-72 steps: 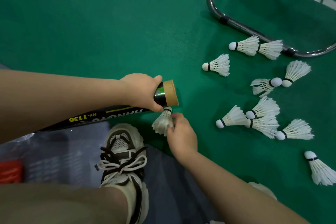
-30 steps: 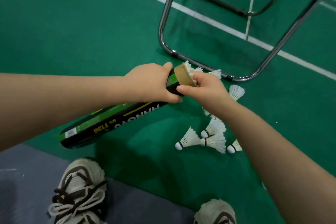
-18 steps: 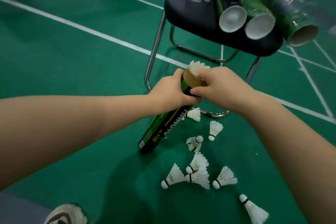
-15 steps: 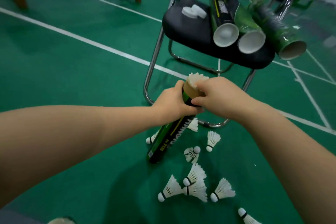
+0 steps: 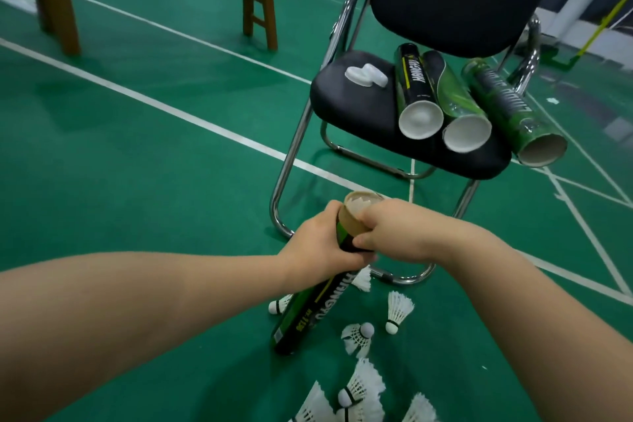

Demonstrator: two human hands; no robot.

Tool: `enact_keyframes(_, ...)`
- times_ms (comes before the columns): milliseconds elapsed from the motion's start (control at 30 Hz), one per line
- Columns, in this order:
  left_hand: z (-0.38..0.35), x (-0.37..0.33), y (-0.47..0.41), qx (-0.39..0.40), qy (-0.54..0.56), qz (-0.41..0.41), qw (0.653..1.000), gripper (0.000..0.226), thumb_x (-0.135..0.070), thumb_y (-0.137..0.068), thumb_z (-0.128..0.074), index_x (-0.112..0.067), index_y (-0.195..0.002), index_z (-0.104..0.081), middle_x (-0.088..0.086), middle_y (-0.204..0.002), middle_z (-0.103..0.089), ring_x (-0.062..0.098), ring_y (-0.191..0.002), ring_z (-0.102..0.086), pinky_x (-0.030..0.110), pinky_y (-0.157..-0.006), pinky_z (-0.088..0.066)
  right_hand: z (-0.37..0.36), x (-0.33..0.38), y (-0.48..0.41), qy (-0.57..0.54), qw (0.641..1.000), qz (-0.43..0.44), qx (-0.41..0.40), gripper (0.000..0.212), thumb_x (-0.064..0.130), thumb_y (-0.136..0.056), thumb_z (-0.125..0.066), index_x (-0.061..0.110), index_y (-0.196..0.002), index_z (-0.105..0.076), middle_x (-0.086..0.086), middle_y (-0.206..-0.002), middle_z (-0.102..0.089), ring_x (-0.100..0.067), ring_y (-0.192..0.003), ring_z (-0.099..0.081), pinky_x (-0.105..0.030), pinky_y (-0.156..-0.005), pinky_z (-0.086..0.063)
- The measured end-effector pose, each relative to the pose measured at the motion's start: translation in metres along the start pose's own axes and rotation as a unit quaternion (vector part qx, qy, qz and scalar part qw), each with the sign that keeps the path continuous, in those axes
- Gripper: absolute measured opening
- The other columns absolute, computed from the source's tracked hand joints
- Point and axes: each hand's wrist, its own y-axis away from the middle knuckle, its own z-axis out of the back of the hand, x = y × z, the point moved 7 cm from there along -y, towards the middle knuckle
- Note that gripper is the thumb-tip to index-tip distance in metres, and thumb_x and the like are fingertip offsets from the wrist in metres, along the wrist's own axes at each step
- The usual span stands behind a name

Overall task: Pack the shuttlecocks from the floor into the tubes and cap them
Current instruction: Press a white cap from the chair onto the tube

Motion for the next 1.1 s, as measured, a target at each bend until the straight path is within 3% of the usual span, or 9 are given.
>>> enact_keyframes(133, 0.009, 0.008, 0.001, 0.002, -0.003, 0.009, 1.0, 0.054, -0.036, -0.068, -0.079, -0.022, -0.108, -0.046, -0.007, -0.096, -0.063, 0.01, -0.089, -0.059, 0.031, -0.081, -0.051, 0.0, 0.01, -0.01, 0.002, 1.0, 0.004, 0.016, 0.025, 0.02, -0.091, -0.051, 0.027, -0.07, -0.038, 0.005, -0.077, -0.05, -0.019, -0.078, -0.051, -0.033, -0.073, -0.042)
enact_keyframes(267, 0.018, 0.012, -0.002, 0.02, -0.024, 0.015, 0.999, 0.059, -0.044, -0.067, -0.08, -0.025, -0.11, -0.044, -0.006, -0.101, -0.064, 0.012, -0.093, -0.059, 0.031, -0.083, -0.05, 0.005, 0.019, -0.015, -0.003, 1.0, 0.015, 0.021, 0.007, 0.02, -0.09, -0.051, 0.023, -0.096, -0.047, 0.004, -0.083, -0.05, -0.018, -0.082, -0.051, -0.033, -0.076, -0.043)
enact_keyframes(333, 0.021, 0.016, 0.0, 0.019, -0.017, 0.021, 0.999, 0.058, -0.044, -0.066, -0.08, -0.027, -0.108, -0.043, -0.007, -0.101, -0.064, 0.011, -0.092, -0.06, 0.031, -0.083, -0.05, 0.006, 0.025, -0.015, -0.006, 0.999, 0.012, 0.034, 0.018, 0.021, -0.09, -0.051, 0.021, -0.108, -0.049, 0.006, -0.082, -0.049, -0.015, -0.078, -0.049, -0.03, -0.07, -0.041)
enact_keyframes(500, 0.028, 0.028, 0.004, 0.008, -0.01, 0.028, 1.0, 0.059, -0.046, -0.062, -0.081, -0.029, -0.106, -0.044, -0.012, -0.095, -0.063, 0.006, -0.087, -0.059, 0.026, -0.079, -0.05, 0.007, 0.04, -0.02, 0.004, 0.998, 0.014, 0.056, 0.006, 0.02, -0.088, -0.053, 0.021, -0.094, -0.049, 0.008, -0.077, -0.048, -0.016, -0.078, -0.049, -0.024, -0.062, -0.036)
enact_keyframes(633, 0.031, 0.031, 0.003, 0.0, 0.001, 0.024, 1.0, 0.062, -0.045, -0.062, -0.082, -0.032, -0.11, -0.045, -0.017, -0.096, -0.062, 0.001, -0.088, -0.057, 0.017, -0.075, -0.047, 0.007, 0.044, -0.022, -0.001, 0.998, 0.011, 0.058, 0.007, 0.018, -0.089, -0.052, 0.016, -0.095, -0.05, -0.002, -0.095, -0.056, -0.021, -0.085, -0.051, -0.029, -0.068, -0.04)
enact_keyframes(733, 0.028, 0.03, -0.002, 0.009, 0.001, 0.028, 1.0, 0.055, -0.044, -0.061, -0.081, -0.037, -0.1, -0.042, -0.019, -0.089, -0.06, -0.006, -0.081, -0.055, 0.011, -0.067, -0.045, 0.008, 0.038, -0.024, -0.021, 0.999, 0.004, 0.048, 0.021, 0.016, -0.088, -0.052, 0.012, -0.109, -0.054, -0.008, -0.11, -0.058, -0.022, -0.093, -0.054, -0.031, -0.077, -0.042)
enact_keyframes(867, 0.028, 0.024, -0.017, 0.009, -0.02, 0.04, 0.999, 0.056, -0.042, -0.063, -0.078, -0.025, -0.103, -0.044, -0.008, -0.09, -0.063, 0.01, -0.082, -0.06, 0.03, -0.076, -0.053, 0.014, 0.029, -0.031, -0.023, 1.0, 0.008, -0.007, 0.011, 0.02, -0.085, -0.051, 0.018, -0.096, -0.049, -0.003, -0.095, -0.055, -0.019, -0.085, -0.052, -0.03, -0.07, -0.042)
enact_keyframes(1000, 0.026, 0.022, -0.033, 0.017, -0.042, 0.047, 0.998, 0.055, -0.042, -0.067, -0.078, -0.021, -0.104, -0.043, 0.0, -0.092, -0.064, 0.02, -0.085, -0.062, 0.035, -0.076, -0.053, 0.018, 0.015, -0.043, -0.011, 0.999, 0.009, -0.045, 0.012, 0.028, -0.085, -0.052, 0.018, -0.09, -0.047, 0.001, -0.083, -0.053, -0.018, -0.078, -0.051, -0.028, -0.064, -0.039)
enact_keyframes(1100, 0.024, 0.024, -0.045, 0.016, -0.045, 0.051, 0.998, 0.057, -0.047, -0.065, -0.078, -0.021, -0.104, -0.045, 0.0, -0.093, -0.065, 0.02, -0.086, -0.062, 0.036, -0.076, -0.053, 0.021, 0.005, -0.053, -0.001, 0.999, 0.009, -0.036, 0.021, 0.031, -0.087, -0.053, 0.015, -0.1, -0.05, -0.002, -0.098, -0.059, -0.02, -0.09, -0.055, -0.03, -0.074, -0.044)
